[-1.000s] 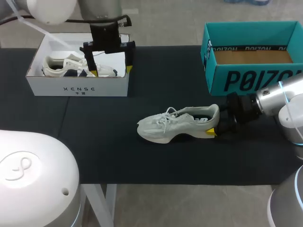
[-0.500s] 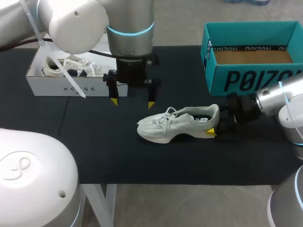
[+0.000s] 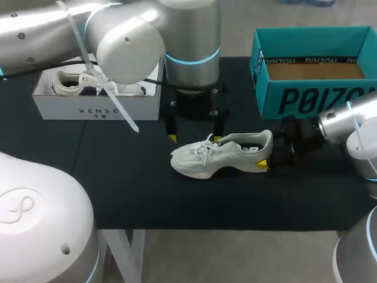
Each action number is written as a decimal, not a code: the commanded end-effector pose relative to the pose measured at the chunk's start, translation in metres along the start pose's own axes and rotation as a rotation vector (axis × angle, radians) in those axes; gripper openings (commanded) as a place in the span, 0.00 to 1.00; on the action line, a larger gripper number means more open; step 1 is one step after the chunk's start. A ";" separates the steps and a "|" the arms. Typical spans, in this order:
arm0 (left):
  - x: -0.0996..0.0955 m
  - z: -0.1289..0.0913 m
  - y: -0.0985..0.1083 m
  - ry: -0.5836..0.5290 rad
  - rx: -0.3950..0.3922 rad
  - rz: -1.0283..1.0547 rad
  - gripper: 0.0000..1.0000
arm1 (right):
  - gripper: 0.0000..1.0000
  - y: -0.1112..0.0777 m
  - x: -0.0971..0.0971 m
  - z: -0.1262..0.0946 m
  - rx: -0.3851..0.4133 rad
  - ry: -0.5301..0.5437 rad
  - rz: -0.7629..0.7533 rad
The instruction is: Take the shoe out of the shoebox, open the shoe tongue, remove and reinsert the insole, then place the shoe into the shoebox
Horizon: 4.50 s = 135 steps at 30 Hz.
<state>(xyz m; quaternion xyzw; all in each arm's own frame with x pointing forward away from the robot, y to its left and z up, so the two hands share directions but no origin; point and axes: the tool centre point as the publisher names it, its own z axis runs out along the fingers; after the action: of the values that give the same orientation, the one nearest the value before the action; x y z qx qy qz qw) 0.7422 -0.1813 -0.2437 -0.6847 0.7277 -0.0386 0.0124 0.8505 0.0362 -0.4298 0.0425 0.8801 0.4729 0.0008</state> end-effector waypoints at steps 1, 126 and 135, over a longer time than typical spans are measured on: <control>0.031 0.019 -0.003 -0.019 0.001 -0.002 1.00 | 0.00 -0.004 0.001 0.003 0.004 -0.001 0.001; 0.045 0.097 -0.103 -0.161 -0.225 0.020 0.00 | 0.00 -0.004 0.001 0.003 0.004 -0.001 0.001; 0.022 0.075 -0.098 -0.069 -0.233 -0.006 0.00 | 0.00 -0.004 0.001 0.003 0.004 -0.001 0.001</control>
<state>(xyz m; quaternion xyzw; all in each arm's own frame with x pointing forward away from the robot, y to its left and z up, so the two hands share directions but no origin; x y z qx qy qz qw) 0.8504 -0.2305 -0.3207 -0.6822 0.7248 0.0926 -0.0247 0.8505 0.0365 -0.4296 0.0424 0.8801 0.4730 0.0008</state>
